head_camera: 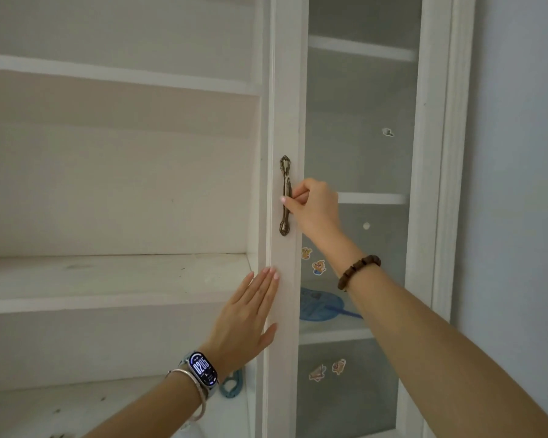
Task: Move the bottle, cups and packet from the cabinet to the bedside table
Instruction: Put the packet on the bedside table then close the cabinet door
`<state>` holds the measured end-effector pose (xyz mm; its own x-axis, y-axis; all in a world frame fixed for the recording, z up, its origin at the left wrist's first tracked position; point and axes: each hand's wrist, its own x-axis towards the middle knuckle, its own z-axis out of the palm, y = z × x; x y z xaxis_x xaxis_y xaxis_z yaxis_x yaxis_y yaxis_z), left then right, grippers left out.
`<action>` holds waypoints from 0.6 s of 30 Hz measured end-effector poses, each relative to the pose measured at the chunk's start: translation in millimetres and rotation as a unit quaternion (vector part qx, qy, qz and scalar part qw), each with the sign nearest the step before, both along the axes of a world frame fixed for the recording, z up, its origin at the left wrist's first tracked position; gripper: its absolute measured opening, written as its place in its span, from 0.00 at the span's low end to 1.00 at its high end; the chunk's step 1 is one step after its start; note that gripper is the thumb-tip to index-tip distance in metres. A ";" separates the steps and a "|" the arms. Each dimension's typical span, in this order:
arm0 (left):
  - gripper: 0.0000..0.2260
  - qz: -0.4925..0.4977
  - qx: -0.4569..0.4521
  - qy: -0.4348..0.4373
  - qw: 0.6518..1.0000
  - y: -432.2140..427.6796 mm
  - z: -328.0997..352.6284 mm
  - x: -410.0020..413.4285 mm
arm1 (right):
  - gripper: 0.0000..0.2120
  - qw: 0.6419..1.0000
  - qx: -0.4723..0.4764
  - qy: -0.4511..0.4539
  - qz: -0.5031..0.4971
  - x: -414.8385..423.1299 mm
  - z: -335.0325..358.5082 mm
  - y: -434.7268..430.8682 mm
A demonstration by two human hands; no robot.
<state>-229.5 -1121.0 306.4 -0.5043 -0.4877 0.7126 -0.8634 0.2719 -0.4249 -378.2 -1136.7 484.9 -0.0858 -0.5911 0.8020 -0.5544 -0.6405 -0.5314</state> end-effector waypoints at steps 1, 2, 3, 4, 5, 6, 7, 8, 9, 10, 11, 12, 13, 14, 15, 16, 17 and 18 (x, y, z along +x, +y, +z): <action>0.32 -0.001 0.001 0.002 1.000 -0.3 0.3 0.3 | 0.07 1.000 0.002 0.002 0.002 0.0 0.3 -1.1; 0.32 0.000 0.003 0.002 1.000 -0.7 0.7 1.0 | 0.07 1.000 0.001 0.002 0.003 0.4 0.3 -2.1; 0.32 0.002 0.006 0.001 1.000 -1.2 1.6 1.7 | 0.07 1.000 -0.002 0.001 0.002 1.3 0.1 -3.4; 0.32 0.005 0.010 -0.001 1.000 -2.1 2.7 2.3 | 0.07 1.000 -0.006 -0.001 0.000 2.8 -0.4 -4.9; 0.31 0.009 0.015 -0.003 1.000 -3.5 4.1 2.7 | 0.07 1.000 -0.010 -0.004 -0.003 4.7 -1.2 -7.0; 0.31 0.011 0.022 -0.004 1.000 -5.1 5.8 3.4 | 0.06 1.000 -0.013 -0.007 -0.008 7.2 -2.2 -9.1; 0.31 0.013 0.027 -0.003 1.000 -6.7 7.4 4.1 | 0.06 1.000 -0.016 -0.010 -0.013 9.7 -3.0 -11.3; 0.31 0.014 0.030 0.000 0.999 -8.2 8.8 4.5 | 0.06 1.000 -0.019 -0.014 -0.016 11.9 -3.9 -13.6; 0.31 0.015 0.030 0.001 0.999 -9.0 9.7 4.8 | 0.06 0.999 -0.020 -0.018 -0.018 13.2 -4.7 -15.5; 0.31 0.015 0.031 0.003 0.999 -9.0 10.4 4.6 | 0.06 0.999 -0.020 -0.022 -0.017 13.8 -5.1 -16.8; 0.31 0.016 0.032 0.004 0.999 -8.6 10.8 4.2 | 0.06 0.999 -0.019 -0.024 -0.014 13.6 -5.0 -17.2; 0.31 0.017 0.033 0.004 0.999 -7.8 10.8 3.6 | 0.06 0.999 -0.017 -0.026 -0.011 12.7 -4.6 -17.1; 0.31 0.018 0.035 0.005 0.999 -7.2 11.3 2.9 | 0.06 0.999 -0.014 -0.028 -0.008 11.8 -3.8 -16.9; 0.31 0.020 0.038 0.008 0.999 -6.7 11.8 2.3 | 0.06 1.000 -0.010 -0.029 -0.006 11.1 -2.9 -16.6; 0.31 0.022 0.043 0.010 0.999 -6.1 12.4 1.6 | 0.07 1.000 -0.007 -0.029 -0.004 10.8 -2.1 -16.3; 0.31 0.025 0.049 0.012 0.998 -5.6 12.8 0.9 | 0.07 1.000 -0.004 -0.031 -0.003 11.0 -1.9 -16.0; 0.31 0.028 0.055 0.014 0.998 -5.0 12.9 -0.1 | 0.07 0.999 -0.003 -0.032 -0.003 11.6 -2.0 -15.1; 0.31 0.032 0.062 0.015 0.997 -4.1 13.1 -1.5 | 0.06 0.999 -0.005 -0.033 -0.004 12.2 -2.6 -14.1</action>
<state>-231.0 -1125.1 319.4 -0.4476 -0.6036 0.6598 -0.8931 0.2639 -0.3644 -365.9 -1150.8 482.2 -0.1439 -0.5828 0.7997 -0.5228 -0.6414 -0.5615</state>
